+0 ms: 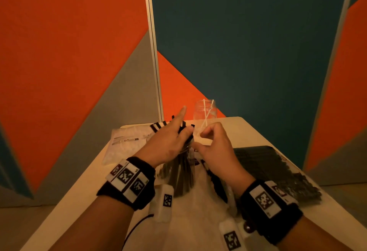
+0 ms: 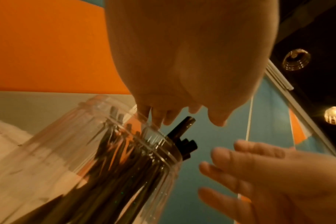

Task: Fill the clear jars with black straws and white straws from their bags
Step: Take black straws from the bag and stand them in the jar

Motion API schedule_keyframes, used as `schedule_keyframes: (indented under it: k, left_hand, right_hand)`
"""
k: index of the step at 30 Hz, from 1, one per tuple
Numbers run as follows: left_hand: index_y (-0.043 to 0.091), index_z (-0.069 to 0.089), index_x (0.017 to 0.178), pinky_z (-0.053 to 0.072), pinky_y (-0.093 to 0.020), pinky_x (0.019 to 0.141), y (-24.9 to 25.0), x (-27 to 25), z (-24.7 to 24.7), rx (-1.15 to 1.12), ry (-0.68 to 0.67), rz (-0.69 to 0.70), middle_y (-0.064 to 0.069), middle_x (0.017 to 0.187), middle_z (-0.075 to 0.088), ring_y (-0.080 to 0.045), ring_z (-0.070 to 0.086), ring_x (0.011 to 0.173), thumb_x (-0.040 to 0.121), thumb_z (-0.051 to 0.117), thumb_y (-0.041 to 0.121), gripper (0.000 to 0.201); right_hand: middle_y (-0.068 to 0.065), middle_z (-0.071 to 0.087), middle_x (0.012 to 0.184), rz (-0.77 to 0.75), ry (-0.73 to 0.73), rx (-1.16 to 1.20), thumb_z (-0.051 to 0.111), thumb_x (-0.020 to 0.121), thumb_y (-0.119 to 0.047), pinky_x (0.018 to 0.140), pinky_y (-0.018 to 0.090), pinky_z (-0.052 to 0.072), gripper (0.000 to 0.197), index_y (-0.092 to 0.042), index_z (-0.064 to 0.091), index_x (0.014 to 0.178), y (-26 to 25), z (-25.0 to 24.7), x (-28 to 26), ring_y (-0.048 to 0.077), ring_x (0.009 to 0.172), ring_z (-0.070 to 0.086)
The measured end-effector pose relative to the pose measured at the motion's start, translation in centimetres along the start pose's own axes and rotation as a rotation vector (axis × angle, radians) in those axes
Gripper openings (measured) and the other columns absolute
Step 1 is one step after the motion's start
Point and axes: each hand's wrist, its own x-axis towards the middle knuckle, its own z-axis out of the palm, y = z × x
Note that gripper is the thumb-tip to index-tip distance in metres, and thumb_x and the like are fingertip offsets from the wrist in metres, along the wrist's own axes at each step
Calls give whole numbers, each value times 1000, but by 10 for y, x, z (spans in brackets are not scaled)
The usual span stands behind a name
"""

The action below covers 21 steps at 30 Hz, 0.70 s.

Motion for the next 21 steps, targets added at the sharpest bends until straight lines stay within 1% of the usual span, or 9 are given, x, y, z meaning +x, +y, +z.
schedule_keyframes:
  k: [3,5,8,10,12,14,16,18,21]
  left_hand:
    - [39,8,156,33,-26,101,4,-13,-10,-49,233,0,-1,158,34,-18,43,136,102,31,52,60]
    - [31,27,154,32,-24,105,14,-25,-12,-98,439,93,6,155,38,-9,40,136,103,34,48,54]
    - [26,59,125,43,-24,87,38,-37,3,-98,610,250,10,118,63,-5,56,106,100,41,37,33]
    - [28,67,106,43,-19,79,54,-38,28,-59,495,262,15,100,63,-2,56,89,96,46,33,24]
    - [24,70,98,48,-23,80,61,-34,58,107,231,179,11,95,64,-7,59,85,94,50,23,21]
    - [15,67,90,52,-30,70,56,-27,85,315,-88,34,5,84,61,-15,60,78,90,51,15,17]
    - [14,63,88,47,-29,65,48,-23,105,372,-325,-77,3,82,59,-15,55,72,91,52,14,12]
    - [15,67,101,51,-29,70,41,-23,122,340,-309,-64,-1,99,66,-17,60,83,93,53,17,16]
    - [25,67,107,50,-32,92,37,-21,139,226,-84,83,3,118,58,-17,54,109,93,56,29,18]
  right_hand:
    - [-8,54,108,28,-98,-169,81,83,-22,76,7,39,39,-33,46,95,5,-36,4,-1,99,54]
    - [-9,54,112,80,-216,-285,79,85,-28,80,13,43,34,-34,49,100,11,-67,5,3,102,55]
    - [-12,55,115,224,-473,-552,75,88,-35,77,17,42,32,-32,56,113,23,-110,3,10,107,55]
    - [-8,55,130,342,-659,-729,74,88,-41,91,26,44,50,-30,54,132,31,-128,-2,15,116,55]
    - [-4,44,148,425,-778,-831,75,86,-42,106,34,42,73,-30,40,149,40,-135,-8,19,129,49]
    - [-2,26,162,439,-828,-876,77,84,-41,117,39,32,91,-29,25,157,48,-134,-14,23,144,34]
    - [-1,10,168,429,-830,-890,79,83,-39,123,42,21,102,-28,14,161,55,-131,-16,24,153,15]
    - [-2,-1,169,419,-828,-895,81,81,-38,124,44,14,109,-29,7,161,60,-130,-16,23,155,2]
    - [-3,-6,169,380,-849,-919,82,79,-39,123,46,11,116,-29,1,161,66,-130,-15,21,155,-6]
